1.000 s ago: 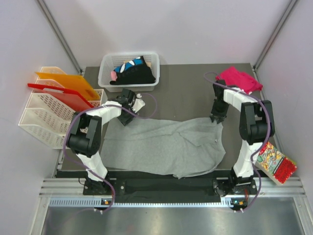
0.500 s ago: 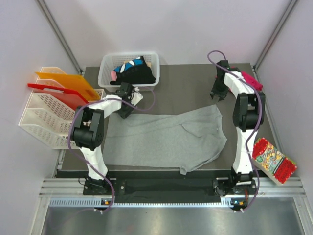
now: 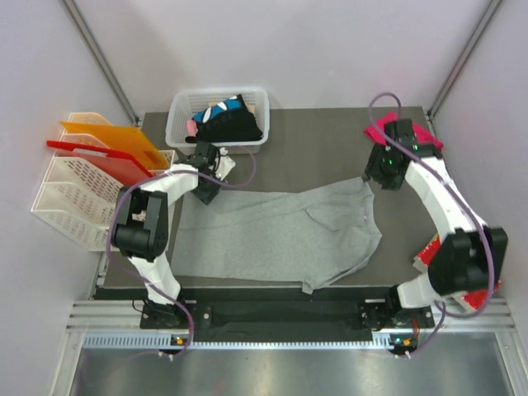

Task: Fold and stack the t-shirts
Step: Fold the flattened tshirt in 1/3 of the way

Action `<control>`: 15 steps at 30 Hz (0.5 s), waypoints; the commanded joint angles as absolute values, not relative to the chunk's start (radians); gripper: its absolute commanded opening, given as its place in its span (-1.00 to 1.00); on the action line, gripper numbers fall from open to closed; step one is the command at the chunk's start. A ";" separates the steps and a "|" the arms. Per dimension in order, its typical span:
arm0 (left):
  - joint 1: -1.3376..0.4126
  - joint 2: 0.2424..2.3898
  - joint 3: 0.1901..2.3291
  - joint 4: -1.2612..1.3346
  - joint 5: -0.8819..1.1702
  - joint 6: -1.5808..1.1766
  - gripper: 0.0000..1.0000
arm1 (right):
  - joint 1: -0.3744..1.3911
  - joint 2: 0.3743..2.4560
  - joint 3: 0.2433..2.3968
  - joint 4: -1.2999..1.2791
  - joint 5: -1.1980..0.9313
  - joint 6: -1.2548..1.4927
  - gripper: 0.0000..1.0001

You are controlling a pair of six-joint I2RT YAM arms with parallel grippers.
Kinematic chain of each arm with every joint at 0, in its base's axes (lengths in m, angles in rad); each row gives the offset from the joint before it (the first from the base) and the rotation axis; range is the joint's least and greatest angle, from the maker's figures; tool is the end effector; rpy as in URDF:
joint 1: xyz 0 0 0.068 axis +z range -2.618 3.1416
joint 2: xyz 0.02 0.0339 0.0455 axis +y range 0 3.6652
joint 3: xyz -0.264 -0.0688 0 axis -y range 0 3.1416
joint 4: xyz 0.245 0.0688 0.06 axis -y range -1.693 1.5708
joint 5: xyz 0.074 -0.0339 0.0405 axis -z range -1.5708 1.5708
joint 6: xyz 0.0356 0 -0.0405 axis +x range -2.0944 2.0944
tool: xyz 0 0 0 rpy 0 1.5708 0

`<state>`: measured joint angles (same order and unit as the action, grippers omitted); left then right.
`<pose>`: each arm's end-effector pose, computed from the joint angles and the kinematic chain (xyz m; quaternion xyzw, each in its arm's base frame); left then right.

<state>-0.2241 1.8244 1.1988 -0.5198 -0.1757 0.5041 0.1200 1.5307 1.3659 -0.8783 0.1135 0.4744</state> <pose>0.3572 -0.0750 0.1749 0.3294 0.9165 0.1143 0.1963 0.3142 0.0338 0.3018 0.1845 0.9461 0.0239 0.2650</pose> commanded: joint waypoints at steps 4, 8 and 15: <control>-0.239 1.692 1.123 -0.558 -0.127 0.453 0.16 | 0.141 1.382 1.017 -0.744 0.005 0.505 0.13; -0.239 1.674 1.111 -0.571 -0.123 0.448 0.16 | 0.141 1.397 0.962 -0.689 0.006 0.500 0.09; -0.239 1.657 1.092 -0.571 -0.120 0.453 0.16 | 0.141 1.462 0.956 -0.611 0.006 0.485 0.01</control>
<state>-0.2375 1.7077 1.1042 -0.5552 -0.1368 0.4648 0.1310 1.4368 0.9424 -0.7136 0.0128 0.4908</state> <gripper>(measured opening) 0.579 0.509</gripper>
